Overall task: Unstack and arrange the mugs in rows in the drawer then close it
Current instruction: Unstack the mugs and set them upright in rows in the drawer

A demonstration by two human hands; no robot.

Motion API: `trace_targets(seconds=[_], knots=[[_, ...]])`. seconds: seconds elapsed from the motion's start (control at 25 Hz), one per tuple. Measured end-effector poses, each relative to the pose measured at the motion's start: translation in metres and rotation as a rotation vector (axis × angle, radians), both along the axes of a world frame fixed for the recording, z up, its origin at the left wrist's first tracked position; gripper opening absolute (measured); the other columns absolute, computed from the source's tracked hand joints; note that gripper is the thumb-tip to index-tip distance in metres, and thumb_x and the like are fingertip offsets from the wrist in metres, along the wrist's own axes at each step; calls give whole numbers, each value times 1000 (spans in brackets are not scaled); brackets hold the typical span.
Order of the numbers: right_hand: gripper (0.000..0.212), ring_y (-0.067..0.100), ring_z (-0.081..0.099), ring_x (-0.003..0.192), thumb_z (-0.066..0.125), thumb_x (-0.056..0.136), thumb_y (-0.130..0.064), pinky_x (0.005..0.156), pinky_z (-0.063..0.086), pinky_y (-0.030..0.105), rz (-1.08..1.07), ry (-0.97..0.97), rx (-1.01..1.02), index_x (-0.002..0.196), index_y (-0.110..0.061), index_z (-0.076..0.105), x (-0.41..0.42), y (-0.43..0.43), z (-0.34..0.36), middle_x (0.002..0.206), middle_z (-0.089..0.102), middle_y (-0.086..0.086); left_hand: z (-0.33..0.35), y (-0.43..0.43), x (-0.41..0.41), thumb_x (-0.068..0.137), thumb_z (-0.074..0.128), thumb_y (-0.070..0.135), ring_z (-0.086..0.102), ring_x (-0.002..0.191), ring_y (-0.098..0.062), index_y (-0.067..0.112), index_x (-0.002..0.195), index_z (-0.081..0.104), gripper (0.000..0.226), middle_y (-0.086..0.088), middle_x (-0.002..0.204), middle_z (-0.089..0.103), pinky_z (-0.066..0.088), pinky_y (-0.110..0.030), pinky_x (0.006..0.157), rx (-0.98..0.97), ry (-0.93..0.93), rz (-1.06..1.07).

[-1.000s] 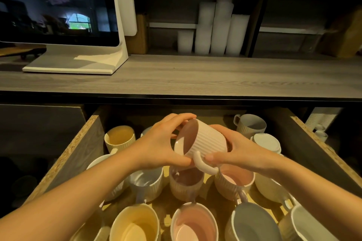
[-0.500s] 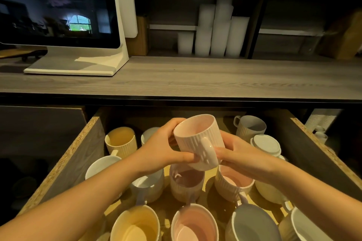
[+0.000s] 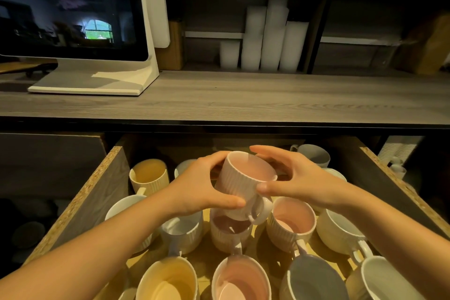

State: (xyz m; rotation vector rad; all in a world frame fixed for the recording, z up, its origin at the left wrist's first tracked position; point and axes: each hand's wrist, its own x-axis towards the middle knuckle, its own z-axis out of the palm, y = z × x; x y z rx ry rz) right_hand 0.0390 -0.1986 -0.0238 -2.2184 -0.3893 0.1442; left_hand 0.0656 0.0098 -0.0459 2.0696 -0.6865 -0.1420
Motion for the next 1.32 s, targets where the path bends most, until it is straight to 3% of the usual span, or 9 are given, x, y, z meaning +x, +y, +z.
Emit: trace_targets(seconds=[0.12, 0.2, 0.32, 0.48, 0.6, 0.72, 1.04, 1.32], knots=[[82, 2, 48, 107, 76, 64, -49, 75, 43, 10, -15, 2, -104, 134, -45, 33, 1, 4, 4, 121, 41, -23, 0, -1, -1, 65, 84, 29, 50, 108, 0, 44, 124, 36, 78, 23, 117, 49, 45, -5, 77, 44, -35, 1], [69, 4, 50, 98, 79, 68, -42, 69, 44, 10, -51, -76, -195, 125, -42, 40, 3, 7, 10, 110, 44, -23, 1, -1, 0, 65, 84, 28, 49, 111, 2, 43, 125, 34, 79, 24, 119, 48, 45, -6, 83, 42, -50, 2], [57, 6, 53, 90, 79, 66, -42, 68, 47, 13, -168, -170, -203, 113, -35, 47, 9, 8, 15, 102, 51, -15, 1, 2, 10, 74, 77, 30, 45, 120, 0, 34, 133, 38, 70, 15, 131, 48, 40, -20, 102, 79, -148, 77], [71, 11, 54, 94, 79, 63, -47, 72, 50, 23, -382, -246, -306, 123, -21, 53, 24, 4, -2, 104, 51, -7, -13, 21, 27, 85, 63, 35, 37, 131, -13, 26, 139, 35, 61, 6, 146, 35, 34, -28, 106, 361, -172, 231], [69, 9, 51, 90, 79, 65, -47, 69, 46, 22, -454, -258, -357, 123, -20, 53, 33, 3, -18, 109, 56, -3, -25, 33, 32, 88, 57, 39, 32, 136, -17, 27, 143, 31, 62, 3, 151, 29, 31, -35, 110, 614, -149, 258], [71, 9, 50, 91, 79, 64, -49, 69, 44, 23, -479, -241, -401, 124, -20, 52, 47, 7, -33, 118, 57, 1, -29, 38, 34, 91, 52, 40, 25, 140, -18, 28, 145, 26, 60, 3, 154, 24, 23, -36, 113, 742, -168, 261], [73, 17, 57, 101, 81, 65, -41, 75, 53, 27, -381, -98, -396, 125, -15, 51, 83, 39, -55, 119, 59, 4, -34, 50, 42, 94, 50, 31, 42, 129, -16, 26, 137, 41, 44, 2, 146, 40, 39, -34, 106, 672, -188, 328], [74, 17, 55, 102, 80, 66, -39, 76, 52, 27, -283, 28, -476, 128, -16, 48, 96, 59, -61, 123, 57, 4, -38, 53, 45, 96, 48, 28, 36, 135, -14, 26, 136, 45, 40, 4, 147, 39, 32, -33, 110, 735, -243, 237]])
